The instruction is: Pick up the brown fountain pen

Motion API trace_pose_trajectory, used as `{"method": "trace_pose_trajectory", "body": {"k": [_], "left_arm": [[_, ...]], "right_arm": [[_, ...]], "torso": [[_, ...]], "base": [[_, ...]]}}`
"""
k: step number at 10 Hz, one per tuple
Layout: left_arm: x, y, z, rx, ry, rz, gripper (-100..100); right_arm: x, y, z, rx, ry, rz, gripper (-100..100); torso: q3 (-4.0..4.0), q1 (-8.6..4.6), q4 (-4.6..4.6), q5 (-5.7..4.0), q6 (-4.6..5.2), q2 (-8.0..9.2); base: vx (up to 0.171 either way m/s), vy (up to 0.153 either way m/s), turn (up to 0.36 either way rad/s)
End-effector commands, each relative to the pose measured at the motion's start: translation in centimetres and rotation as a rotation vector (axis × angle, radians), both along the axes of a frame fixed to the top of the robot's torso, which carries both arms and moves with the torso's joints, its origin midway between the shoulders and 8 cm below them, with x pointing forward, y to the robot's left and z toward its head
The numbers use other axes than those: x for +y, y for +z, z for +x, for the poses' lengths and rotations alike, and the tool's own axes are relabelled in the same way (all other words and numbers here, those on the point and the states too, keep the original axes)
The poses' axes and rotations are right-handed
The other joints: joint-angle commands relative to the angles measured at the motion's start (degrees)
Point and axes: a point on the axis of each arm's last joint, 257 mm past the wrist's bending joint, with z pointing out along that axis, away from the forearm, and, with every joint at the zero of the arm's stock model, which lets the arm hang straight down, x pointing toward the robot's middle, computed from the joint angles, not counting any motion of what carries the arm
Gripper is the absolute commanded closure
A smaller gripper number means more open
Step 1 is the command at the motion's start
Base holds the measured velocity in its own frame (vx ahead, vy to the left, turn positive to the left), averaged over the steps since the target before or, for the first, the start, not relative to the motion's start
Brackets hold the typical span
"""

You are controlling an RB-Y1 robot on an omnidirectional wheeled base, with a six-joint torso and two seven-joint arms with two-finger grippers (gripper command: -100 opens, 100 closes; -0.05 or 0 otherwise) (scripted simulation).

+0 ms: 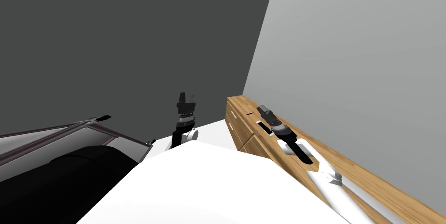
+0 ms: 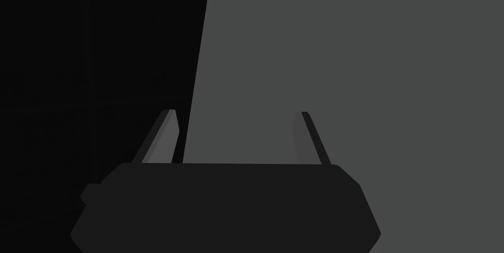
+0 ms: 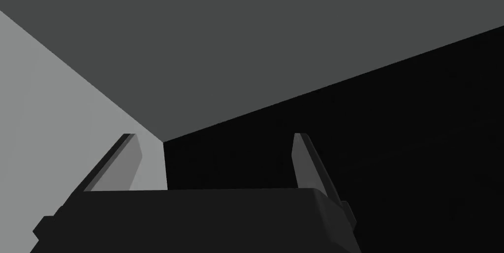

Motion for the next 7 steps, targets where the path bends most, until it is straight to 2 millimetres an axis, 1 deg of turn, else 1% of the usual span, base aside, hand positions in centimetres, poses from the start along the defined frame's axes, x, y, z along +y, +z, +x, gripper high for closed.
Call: {"method": "trace_pose_trajectory", "body": {"k": [1, 2, 3, 4, 5, 6, 7], "left_arm": [[0.0, 0.0, 0.0, 0.000, 0.000, 0.000, 0], [0.0, 0.0, 0.0, 0.000, 0.000, 0.000, 0], [0.0, 0.0, 0.0, 0.000, 0.000, 0.000, 0], [0.0, 0.0, 0.0, 0.000, 0.000, 0.000, 0], [0.0, 0.0, 0.0, 0.000, 0.000, 0.000, 0], [0.0, 0.0, 0.0, 0.000, 0.000, 0.000, 0], [0.0, 0.0, 0.0, 0.000, 0.000, 0.000, 0]], "right_arm": [[-0.4, -0.9, 0.4, 0.007, 0.000, -0.064, -100], [-0.2, -1.8, 0.5, -0.004, 0.013, -0.152, -100], [-0.8, -2.3, 0.8, 0.012, 0.005, -0.171, -100], [-0.9, -3.4, 1.0, 0.006, 0.016, -0.260, -100], [-1.5, -3.8, 1.2, 0.019, 0.010, -0.281, -100], [-1.7, -5.1, 1.3, 0.017, 0.022, -0.368, -100], [-2.3, -5.4, 1.4, 0.029, 0.017, -0.392, -100]], "torso": [[0.00, 0.00, 0.00, 0.00, 0.00, 0.00], [0.00, 0.00, 0.00, 0.00, 0.01, 0.00], [-0.01, 0.01, 0.00, 0.00, 0.00, -0.02], [-0.01, 0.02, -0.01, 0.00, 0.01, -0.02], [-0.02, 0.03, -0.01, 0.00, 0.00, -0.04], [-0.02, 0.02, -0.01, 0.00, 0.01, -0.04], [-0.03, 0.04, -0.01, 0.01, 0.00, -0.06]], "base": [[-0.002, 0.005, 0.017], [0.001, 0.009, 0.039], [0.003, 0.008, 0.020], [0.006, 0.010, 0.036], [0.006, 0.010, 0.030], [0.011, 0.014, 0.055], [0.012, 0.012, 0.032]]}}
